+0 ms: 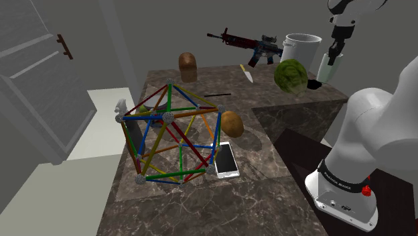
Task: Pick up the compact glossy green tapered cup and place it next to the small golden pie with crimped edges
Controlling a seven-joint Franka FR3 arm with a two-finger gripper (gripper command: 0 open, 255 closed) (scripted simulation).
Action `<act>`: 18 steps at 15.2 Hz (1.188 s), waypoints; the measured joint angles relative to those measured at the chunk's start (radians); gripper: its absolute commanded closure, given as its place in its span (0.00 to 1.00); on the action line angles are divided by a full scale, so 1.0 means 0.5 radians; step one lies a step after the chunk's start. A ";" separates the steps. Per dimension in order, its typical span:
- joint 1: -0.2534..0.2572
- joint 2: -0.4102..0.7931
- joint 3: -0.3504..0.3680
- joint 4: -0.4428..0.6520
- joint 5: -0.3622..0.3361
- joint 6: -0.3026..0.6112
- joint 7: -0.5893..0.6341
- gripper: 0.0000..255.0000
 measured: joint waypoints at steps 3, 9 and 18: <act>0.098 0.022 -0.118 -0.051 0.011 0.078 -0.006 1.00; 0.323 -0.001 -0.363 -0.160 -0.034 0.229 0.032 1.00; 0.524 -0.089 -0.567 -0.242 -0.149 0.349 0.120 1.00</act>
